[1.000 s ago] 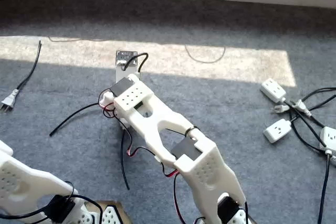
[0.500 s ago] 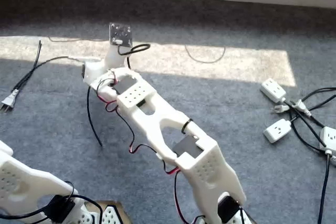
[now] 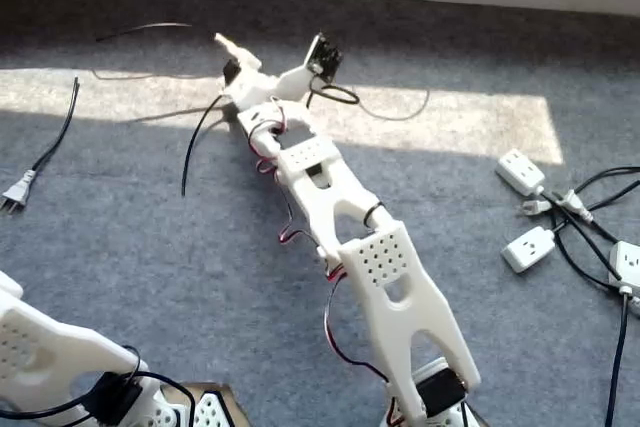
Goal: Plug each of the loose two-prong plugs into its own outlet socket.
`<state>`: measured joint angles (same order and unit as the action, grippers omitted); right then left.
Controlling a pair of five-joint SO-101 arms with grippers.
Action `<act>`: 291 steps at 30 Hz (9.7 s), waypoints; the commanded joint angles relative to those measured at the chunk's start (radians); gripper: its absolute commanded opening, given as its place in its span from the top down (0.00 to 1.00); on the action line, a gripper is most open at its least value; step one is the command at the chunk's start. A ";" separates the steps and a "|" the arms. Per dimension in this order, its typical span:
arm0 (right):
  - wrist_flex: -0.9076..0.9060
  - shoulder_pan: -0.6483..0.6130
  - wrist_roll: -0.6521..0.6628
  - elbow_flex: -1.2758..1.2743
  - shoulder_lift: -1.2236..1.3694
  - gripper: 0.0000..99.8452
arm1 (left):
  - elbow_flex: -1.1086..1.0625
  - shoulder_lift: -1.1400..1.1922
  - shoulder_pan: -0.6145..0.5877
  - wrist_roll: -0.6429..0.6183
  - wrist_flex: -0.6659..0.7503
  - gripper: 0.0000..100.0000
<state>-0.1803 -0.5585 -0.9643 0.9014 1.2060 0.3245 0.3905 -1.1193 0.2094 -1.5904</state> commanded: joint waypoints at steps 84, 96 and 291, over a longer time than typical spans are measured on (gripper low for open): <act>-1.584 -0.012 0.666 0.857 -0.826 0.71 | 0.489 0.441 0.168 0.477 0.784 0.77; -1.584 -0.012 0.667 0.697 -0.829 0.71 | 0.498 0.650 0.163 0.479 0.954 0.77; -1.584 -0.021 0.667 0.688 -0.748 0.71 | 0.288 0.277 0.074 1.241 0.087 0.80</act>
<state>-1.7254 -0.5831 -0.3107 1.5904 0.4695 0.6038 0.6790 -1.0687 1.3663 -1.4830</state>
